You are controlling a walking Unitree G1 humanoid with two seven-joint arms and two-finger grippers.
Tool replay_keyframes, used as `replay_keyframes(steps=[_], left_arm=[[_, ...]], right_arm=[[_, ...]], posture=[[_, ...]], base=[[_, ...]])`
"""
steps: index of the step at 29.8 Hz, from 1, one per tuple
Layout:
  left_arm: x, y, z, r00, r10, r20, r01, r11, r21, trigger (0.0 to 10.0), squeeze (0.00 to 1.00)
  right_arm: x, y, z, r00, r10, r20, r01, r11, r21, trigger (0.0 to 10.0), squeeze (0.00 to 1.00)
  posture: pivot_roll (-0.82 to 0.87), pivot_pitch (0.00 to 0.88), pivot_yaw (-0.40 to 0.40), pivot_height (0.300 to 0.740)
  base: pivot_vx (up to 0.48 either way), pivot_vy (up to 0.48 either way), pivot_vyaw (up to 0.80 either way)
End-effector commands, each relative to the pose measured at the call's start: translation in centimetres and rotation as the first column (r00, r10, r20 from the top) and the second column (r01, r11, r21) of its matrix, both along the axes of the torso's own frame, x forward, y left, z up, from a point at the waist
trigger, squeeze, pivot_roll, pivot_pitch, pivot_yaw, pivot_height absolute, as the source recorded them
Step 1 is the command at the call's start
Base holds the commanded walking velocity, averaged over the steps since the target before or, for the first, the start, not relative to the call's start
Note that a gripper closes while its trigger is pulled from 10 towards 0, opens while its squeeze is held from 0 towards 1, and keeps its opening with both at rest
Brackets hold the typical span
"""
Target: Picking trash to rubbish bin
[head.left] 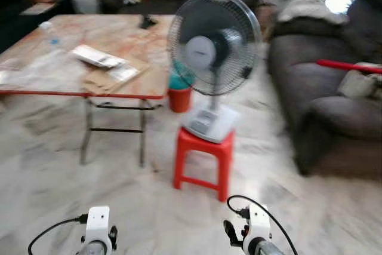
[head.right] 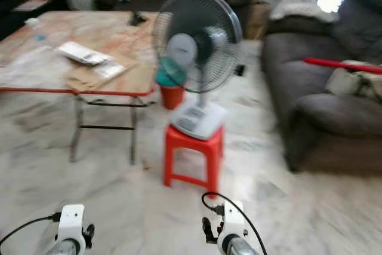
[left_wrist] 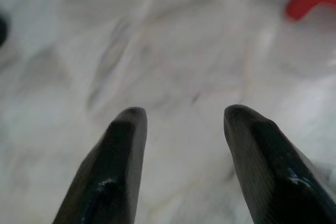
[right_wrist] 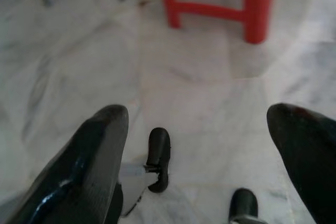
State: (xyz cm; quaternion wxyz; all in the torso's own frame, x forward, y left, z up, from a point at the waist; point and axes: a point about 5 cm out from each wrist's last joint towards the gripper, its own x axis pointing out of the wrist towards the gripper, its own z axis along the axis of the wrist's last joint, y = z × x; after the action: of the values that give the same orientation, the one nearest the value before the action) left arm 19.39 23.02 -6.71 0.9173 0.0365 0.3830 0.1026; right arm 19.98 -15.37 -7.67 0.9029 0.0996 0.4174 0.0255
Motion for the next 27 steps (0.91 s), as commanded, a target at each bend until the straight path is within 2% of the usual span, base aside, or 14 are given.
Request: replay_keyframes(steps=[1, 3, 18, 27], left_arm=[[0.36, 0.05, 0.17, 1.0, 0.018, 0.008, -0.018, 1.0, -0.01, 10.0, 0.0], [0.32, 0.05, 0.16, 1.0, 0.022, 0.008, -0.022, 1.0, -0.011, 10.0, 0.0], [-0.01, -0.09, -0.12, 0.998, 0.064, -0.01, -0.064, 0.997, -0.038, 10.0, 0.0], [-0.08, 0.07, -0.13, 0.998, 0.065, -0.015, -0.066, 0.997, -0.033, 10.0, 0.0]], right_arm=[[0.1, 0.12, 0.05, 1.0, 0.007, 0.003, -0.007, 1.0, -0.001, 10.0, 0.0], [0.1, 0.12, 0.05, 1.0, 0.007, 0.002, -0.007, 1.0, -0.001, 10.0, 0.0], [0.52, 0.23, 0.27, 1.0, -0.006, 0.012, 0.006, 1.0, 0.021, 10.0, 0.0], [0.58, 0.06, 0.32, 1.0, -0.014, 0.016, 0.013, 1.0, 0.017, 10.0, 0.0]], posture=[[-0.02, 0.0, 0.043, 0.74], [-0.02, 0.0, 0.043, 0.74], [-0.01, 0.0, 0.029, 0.74], [0.0, 0.0, 0.028, 0.74]], base=[[0.0, 0.0, 0.79], [0.0, 0.0, 0.71], [0.0, 0.0, 0.0], [0.0, 0.421, 0.0]])
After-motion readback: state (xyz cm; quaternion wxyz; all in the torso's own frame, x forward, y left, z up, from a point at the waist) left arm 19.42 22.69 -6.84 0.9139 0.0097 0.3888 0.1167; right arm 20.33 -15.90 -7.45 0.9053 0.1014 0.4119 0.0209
